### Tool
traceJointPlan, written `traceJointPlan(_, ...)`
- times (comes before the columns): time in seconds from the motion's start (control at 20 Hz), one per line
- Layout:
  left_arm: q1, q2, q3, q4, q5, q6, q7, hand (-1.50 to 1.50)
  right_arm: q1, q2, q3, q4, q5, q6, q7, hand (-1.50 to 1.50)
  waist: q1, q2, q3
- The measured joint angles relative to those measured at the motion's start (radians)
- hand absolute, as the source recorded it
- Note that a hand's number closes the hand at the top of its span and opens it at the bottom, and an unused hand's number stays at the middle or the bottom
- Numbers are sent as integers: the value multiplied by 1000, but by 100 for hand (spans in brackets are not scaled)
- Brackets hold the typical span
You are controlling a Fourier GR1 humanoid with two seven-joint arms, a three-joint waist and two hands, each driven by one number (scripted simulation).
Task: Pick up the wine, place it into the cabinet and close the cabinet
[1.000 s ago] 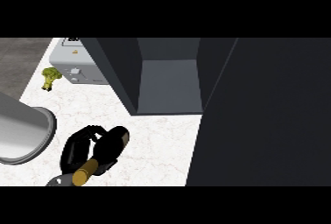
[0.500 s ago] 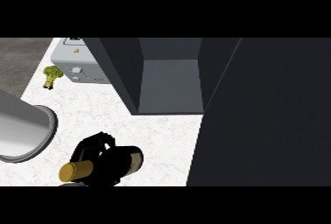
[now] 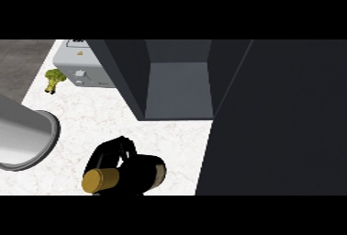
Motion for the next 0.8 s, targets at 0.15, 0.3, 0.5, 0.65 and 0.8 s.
traceJointPlan(0.15, 9, -18, -47, -59, -16, 64, 32, 150, 23, -17, -6, -2, -2, 2, -28, -150, -2, 0, 0)
traceJointPlan(0.3, 15, -27, -80, -96, -41, 127, 46, 150, 35, -32, -12, -5, -4, -2, -38, -150, -5, 0, 0)
traceJointPlan(0.5, -36, -32, -106, -118, -43, 236, 77, 150, 47, -49, -18, -5, -8, 1, -59, -150, -8, 1, 0)
traceJointPlan(0.65, -96, -34, -101, -95, -55, 291, 98, 150, 64, -57, -16, -5, -12, 5, -83, -150, -11, 2, 0)
traceJointPlan(0.8, -141, -34, -96, -86, -73, 337, 128, 150, 74, -65, -15, -6, -14, 2, -89, -150, -11, 2, 0)
